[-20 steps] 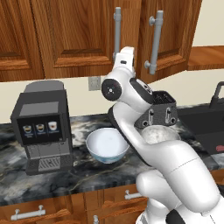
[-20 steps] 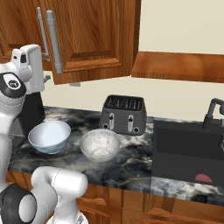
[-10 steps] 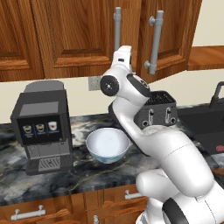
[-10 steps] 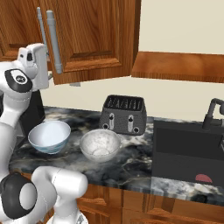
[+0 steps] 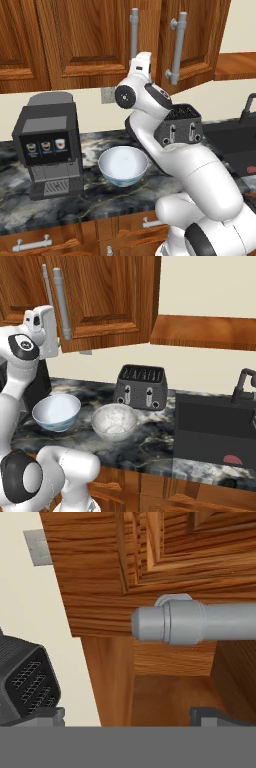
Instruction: Open the cabinet. Pick the bowls from the counter and place them in the cabinet. Then close the cabinet.
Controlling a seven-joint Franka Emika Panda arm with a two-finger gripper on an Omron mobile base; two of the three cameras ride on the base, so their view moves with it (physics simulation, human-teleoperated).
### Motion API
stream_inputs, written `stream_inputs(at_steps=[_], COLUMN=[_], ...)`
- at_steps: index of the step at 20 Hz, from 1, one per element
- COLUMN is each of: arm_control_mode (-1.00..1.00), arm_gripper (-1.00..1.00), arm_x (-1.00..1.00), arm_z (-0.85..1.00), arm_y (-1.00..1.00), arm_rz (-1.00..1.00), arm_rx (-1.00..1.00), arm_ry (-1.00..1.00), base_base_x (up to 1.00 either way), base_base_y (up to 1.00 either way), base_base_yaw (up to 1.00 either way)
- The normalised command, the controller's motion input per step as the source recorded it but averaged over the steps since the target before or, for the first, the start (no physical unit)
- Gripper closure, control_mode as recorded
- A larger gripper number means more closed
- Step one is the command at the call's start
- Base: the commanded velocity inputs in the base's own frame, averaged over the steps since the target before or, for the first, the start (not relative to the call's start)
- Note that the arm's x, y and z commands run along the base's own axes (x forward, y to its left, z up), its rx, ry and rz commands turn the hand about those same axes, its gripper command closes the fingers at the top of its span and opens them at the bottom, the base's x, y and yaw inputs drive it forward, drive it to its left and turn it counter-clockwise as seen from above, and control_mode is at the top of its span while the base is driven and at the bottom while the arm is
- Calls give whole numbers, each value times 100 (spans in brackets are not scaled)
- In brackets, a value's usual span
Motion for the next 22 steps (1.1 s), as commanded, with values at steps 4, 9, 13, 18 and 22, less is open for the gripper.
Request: stream_inputs(at_steps=[4,9,13,18,22], arm_control_mode=[-100,-100,-100,-100,-100], arm_gripper=[-100,-100,-100,-100,-100], arm_x=[-28,-65,-62,-66,-59], arm_z=[0,0,0,0,0], arm_y=[-1,-14,-46,-65,-91], arm_rz=[-4,-11,-12,-14,-18], arm_rx=[-4,-4,-5,-3,0], arm_ry=[0,0,2,7,8], base_base_x=[0,0,0,0,0], base_base_y=[0,0,0,0,0], base_base_yaw=[0,0,0,0,0])
